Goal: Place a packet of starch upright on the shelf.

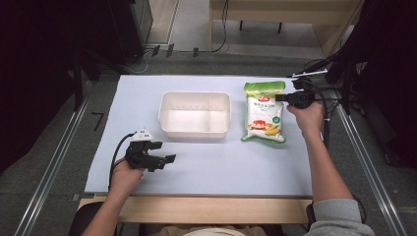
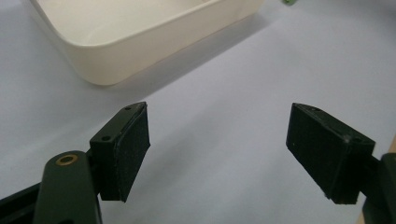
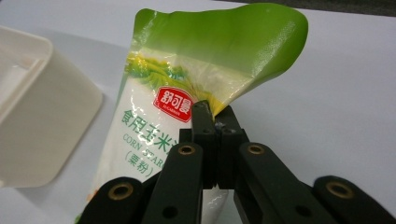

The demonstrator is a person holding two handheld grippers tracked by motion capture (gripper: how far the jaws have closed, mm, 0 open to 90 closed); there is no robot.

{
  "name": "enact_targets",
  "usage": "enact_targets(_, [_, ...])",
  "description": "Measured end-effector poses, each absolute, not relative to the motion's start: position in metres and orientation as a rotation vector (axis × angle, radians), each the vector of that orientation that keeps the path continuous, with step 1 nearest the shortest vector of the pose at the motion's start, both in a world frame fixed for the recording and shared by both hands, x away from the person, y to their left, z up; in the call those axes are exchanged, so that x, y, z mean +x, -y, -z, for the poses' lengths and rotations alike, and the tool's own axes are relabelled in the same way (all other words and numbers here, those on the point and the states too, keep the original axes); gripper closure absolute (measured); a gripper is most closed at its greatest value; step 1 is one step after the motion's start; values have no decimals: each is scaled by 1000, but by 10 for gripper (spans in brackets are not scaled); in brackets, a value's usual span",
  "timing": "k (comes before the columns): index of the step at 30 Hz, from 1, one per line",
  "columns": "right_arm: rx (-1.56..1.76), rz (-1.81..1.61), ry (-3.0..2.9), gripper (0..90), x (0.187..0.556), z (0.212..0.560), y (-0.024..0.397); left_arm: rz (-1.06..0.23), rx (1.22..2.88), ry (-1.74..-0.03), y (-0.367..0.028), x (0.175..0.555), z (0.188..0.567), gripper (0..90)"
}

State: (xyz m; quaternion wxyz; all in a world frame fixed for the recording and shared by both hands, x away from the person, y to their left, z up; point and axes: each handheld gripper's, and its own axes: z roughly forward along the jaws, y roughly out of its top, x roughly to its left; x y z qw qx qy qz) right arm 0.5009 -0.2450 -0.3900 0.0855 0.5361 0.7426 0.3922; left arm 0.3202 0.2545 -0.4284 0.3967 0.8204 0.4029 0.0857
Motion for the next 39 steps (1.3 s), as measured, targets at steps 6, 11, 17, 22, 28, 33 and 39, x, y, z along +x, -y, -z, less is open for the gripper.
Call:
enact_targets(6, [1548, -1246, -2230, 900, 489, 374, 242, -212, 2075, -1016, -254, 322, 428, 220])
enact_targets(11, [1494, -1325, -2249, 900, 478, 358, 236, -213, 2065, -1010, -254, 323, 427, 220])
enact_targets(17, [1415, -1394, -2253, 900, 465, 337, 227, -211, 2059, -1008, -253, 324, 427, 220])
enact_targets(22, [1359, -1398, -2242, 900, 454, 322, 222, -209, 2063, -1007, -252, 325, 427, 220])
enact_targets(28, [1324, -1411, -2232, 900, 447, 310, 222, -203, 2068, -1008, -251, 326, 427, 220])
enact_targets(33, [1328, -1449, -2219, 900, 444, 306, 227, -203, 2071, -998, -250, 327, 427, 220])
enact_targets(39, [1318, -1462, -2231, 900, 442, 306, 223, -198, 2068, -990, -248, 328, 427, 220])
